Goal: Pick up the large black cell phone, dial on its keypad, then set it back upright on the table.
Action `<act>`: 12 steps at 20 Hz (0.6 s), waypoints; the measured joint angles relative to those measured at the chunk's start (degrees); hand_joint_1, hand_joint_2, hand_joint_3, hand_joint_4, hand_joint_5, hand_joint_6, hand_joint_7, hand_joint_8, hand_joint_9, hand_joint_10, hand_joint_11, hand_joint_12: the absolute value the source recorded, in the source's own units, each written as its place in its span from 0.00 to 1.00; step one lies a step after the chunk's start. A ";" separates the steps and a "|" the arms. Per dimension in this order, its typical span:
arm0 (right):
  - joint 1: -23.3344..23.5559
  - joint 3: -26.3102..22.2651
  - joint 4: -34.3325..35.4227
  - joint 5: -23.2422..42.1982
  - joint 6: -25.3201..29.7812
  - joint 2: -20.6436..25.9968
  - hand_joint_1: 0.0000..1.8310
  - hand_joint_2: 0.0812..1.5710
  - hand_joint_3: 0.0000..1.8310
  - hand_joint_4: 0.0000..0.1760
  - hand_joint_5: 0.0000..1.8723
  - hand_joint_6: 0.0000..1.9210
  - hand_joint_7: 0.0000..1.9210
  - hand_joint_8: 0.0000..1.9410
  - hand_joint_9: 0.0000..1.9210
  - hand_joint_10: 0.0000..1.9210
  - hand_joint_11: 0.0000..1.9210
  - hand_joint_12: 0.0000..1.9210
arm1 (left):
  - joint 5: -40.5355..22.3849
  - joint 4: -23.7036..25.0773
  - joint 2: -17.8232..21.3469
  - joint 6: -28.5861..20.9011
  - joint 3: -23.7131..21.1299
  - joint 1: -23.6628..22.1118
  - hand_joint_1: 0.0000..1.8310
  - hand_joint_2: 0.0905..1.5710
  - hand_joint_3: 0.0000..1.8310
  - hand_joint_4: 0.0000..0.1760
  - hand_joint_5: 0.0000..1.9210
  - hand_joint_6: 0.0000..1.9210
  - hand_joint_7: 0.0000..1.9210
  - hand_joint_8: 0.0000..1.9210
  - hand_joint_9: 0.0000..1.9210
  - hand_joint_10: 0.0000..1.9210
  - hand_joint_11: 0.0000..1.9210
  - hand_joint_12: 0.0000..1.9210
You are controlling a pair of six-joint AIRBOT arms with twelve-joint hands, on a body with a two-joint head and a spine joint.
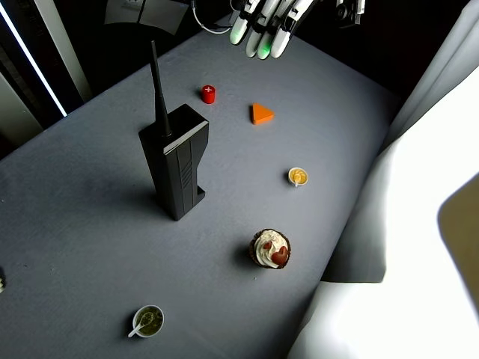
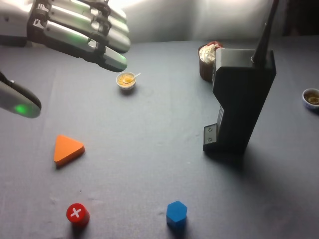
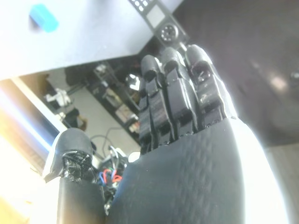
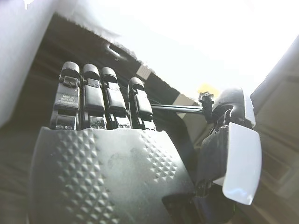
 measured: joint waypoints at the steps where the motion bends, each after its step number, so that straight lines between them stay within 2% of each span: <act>1: 0.00 0.11 0.04 0.04 0.24 0.00 0.08 0.67 0.00 0.00 0.08 0.00 0.08 0.00 0.08 0.00 0.00 0.29 | -0.04 -0.35 0.00 0.00 0.00 0.00 0.00 0.72 0.00 0.20 0.11 0.00 0.09 0.00 0.07 0.00 0.00 0.21; 4: -0.66 1.60 0.33 0.17 0.33 -0.17 0.07 0.66 0.00 0.00 0.06 0.00 0.06 0.00 0.07 0.00 0.00 0.28 | -0.07 0.28 0.00 0.07 0.00 0.00 0.00 0.72 0.00 0.14 0.10 0.00 0.08 0.00 0.06 0.00 0.00 0.20; 7: 0.17 3.43 0.66 0.13 0.33 -0.50 0.09 0.62 0.00 0.00 0.04 0.00 0.04 0.00 0.05 0.00 0.00 0.26 | -1.01 0.55 0.00 -0.09 0.00 0.00 0.00 0.72 0.00 0.19 0.10 0.00 0.08 0.00 0.06 0.00 0.00 0.20; 9: 2.08 4.96 0.72 0.00 0.33 -1.38 0.14 0.60 0.00 0.00 0.03 0.00 0.03 0.00 0.04 0.00 0.00 0.24 | -1.14 0.39 0.00 -0.26 0.00 0.00 0.00 0.72 0.00 0.19 0.10 0.00 0.08 0.00 0.06 0.00 0.00 0.20; 12: 8.31 7.52 0.81 -2.99 -1.62 -3.67 0.20 0.58 0.00 0.00 0.02 0.00 0.02 0.00 0.03 0.00 0.00 0.23 | -1.18 0.39 0.00 -0.26 0.00 -0.31 0.00 0.72 0.00 0.19 0.11 0.00 0.08 0.00 0.07 0.00 0.00 0.21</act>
